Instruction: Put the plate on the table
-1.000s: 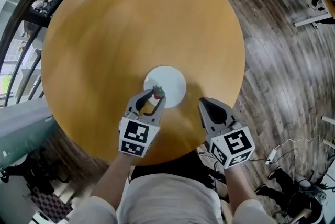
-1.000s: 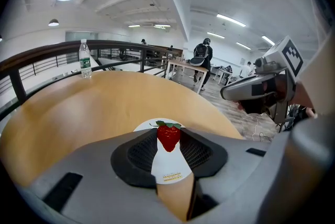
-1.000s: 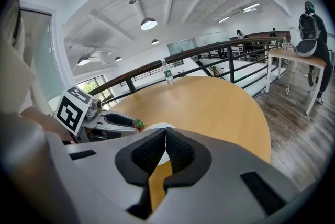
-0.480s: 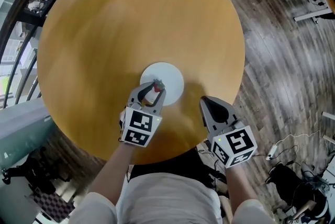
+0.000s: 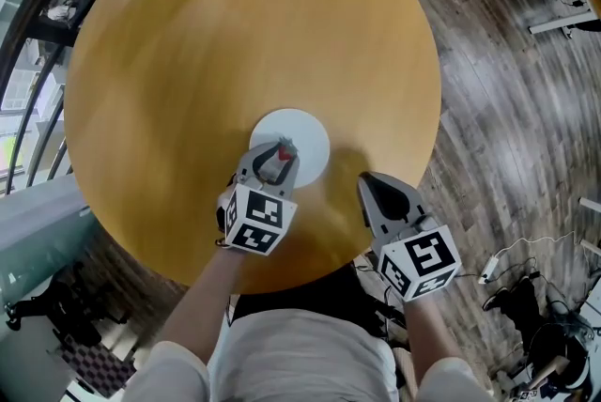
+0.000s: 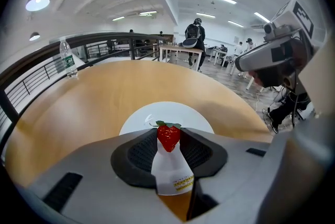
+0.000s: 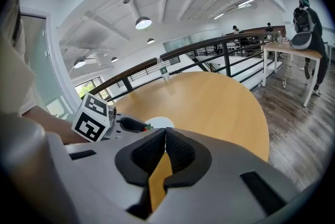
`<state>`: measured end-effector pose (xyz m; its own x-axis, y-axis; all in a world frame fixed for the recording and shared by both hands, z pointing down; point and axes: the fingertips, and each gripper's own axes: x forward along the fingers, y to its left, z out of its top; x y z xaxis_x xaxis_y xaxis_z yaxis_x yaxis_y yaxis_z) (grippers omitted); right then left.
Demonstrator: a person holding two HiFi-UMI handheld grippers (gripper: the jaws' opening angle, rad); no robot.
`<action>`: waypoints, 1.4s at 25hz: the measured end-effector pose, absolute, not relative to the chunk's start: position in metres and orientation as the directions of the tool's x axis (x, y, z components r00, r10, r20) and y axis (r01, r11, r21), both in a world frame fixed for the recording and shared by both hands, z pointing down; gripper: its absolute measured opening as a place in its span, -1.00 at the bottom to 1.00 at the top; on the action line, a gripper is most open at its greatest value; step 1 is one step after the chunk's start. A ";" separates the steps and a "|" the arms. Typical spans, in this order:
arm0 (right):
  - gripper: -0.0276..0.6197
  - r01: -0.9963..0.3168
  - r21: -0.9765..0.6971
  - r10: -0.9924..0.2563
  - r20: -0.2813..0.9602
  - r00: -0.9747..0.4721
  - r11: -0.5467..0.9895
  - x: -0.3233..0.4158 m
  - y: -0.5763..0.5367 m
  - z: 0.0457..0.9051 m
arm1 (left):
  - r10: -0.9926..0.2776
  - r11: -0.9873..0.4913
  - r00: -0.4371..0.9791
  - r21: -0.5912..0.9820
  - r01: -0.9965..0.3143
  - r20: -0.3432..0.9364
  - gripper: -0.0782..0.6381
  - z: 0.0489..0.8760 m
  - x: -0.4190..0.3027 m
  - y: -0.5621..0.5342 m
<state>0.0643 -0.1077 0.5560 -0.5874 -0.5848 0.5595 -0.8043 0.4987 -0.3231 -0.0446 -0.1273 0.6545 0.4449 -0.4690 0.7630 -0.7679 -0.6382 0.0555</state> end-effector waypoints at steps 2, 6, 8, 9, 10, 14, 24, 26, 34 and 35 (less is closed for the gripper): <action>-0.84 -0.803 -0.325 -0.584 0.559 -0.589 0.499 0.065 -0.108 0.558 | -0.467 -0.638 0.442 0.053 -0.768 0.766 -0.37 0.658 -0.044 -0.129; -0.84 -0.805 -0.326 -0.585 0.561 -0.586 0.495 0.067 -0.108 0.559 | -0.463 -0.643 0.422 0.033 -0.765 0.780 -0.37 0.662 -0.045 -0.130; -0.84 -0.807 -0.325 -0.586 0.563 -0.584 0.492 0.068 -0.108 0.558 | -0.464 -0.647 0.413 0.018 -0.762 0.783 -0.37 0.663 -0.044 -0.130; -0.84 -0.809 -0.325 -0.586 0.564 -0.582 0.490 0.069 -0.108 0.558 | -0.466 -0.651 0.409 0.009 -0.759 0.785 -0.37 0.662 -0.044 -0.130; -0.84 -0.809 -0.325 -0.586 0.565 -0.581 0.490 0.069 -0.108 0.558 | -0.467 -0.655 0.405 0.001 -0.756 0.786 -0.37 0.662 -0.043 -0.131; -0.84 -0.807 -0.328 -0.585 0.562 -0.585 0.491 0.069 -0.108 0.560 | -0.463 -0.656 0.401 -0.001 -0.755 0.790 -0.36 0.664 -0.042 -0.132; -0.84 -0.806 -0.327 -0.590 0.556 -0.586 0.493 0.067 -0.110 0.554 | -0.455 -0.647 0.405 0.019 -0.762 0.793 -0.29 0.662 -0.045 -0.133; -0.84 -0.806 -0.326 -0.592 0.554 -0.586 0.494 0.068 -0.110 0.552 | -0.455 -0.648 0.406 0.018 -0.761 0.793 -0.27 0.660 -0.044 -0.132; -0.84 -0.802 -0.317 -0.603 0.535 -0.592 0.506 0.068 -0.105 0.541 | -0.476 -0.642 0.397 -0.002 -0.767 0.785 -0.26 0.648 -0.048 -0.126; -0.84 -0.801 -0.316 -0.604 0.533 -0.593 0.508 0.067 -0.105 0.539 | -0.481 -0.640 0.395 -0.005 -0.768 0.783 -0.26 0.645 -0.049 -0.125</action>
<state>0.0672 -0.1045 0.5389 -0.5931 -0.6039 0.5325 -0.8012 0.5083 -0.3159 -0.0494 -0.1254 0.6447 0.3953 -0.4810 0.7825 -0.7684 -0.6400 -0.0052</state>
